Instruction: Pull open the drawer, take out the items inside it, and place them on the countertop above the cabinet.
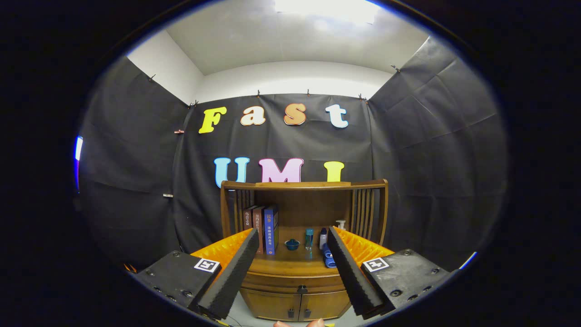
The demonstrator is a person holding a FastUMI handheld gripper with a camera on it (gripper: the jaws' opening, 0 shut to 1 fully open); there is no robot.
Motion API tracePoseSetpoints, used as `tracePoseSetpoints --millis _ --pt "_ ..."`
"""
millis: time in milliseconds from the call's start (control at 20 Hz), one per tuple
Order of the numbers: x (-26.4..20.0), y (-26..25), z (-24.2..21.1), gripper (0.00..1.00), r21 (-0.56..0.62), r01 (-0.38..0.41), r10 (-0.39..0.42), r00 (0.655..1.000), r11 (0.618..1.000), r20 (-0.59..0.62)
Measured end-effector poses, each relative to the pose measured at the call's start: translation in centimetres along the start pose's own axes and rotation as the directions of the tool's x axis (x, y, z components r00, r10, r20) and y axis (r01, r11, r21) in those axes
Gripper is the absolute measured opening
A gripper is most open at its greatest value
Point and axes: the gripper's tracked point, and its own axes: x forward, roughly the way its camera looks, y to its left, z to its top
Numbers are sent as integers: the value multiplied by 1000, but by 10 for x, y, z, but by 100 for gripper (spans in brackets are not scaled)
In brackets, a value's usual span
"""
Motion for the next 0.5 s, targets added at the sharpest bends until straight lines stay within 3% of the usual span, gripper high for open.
tracePoseSetpoints --millis 300,500 --pt "60 0 -60 99 -11 -34 34 999 999 12" --pt "88 0 -124 99 -32 -43 42 998 999 -44"
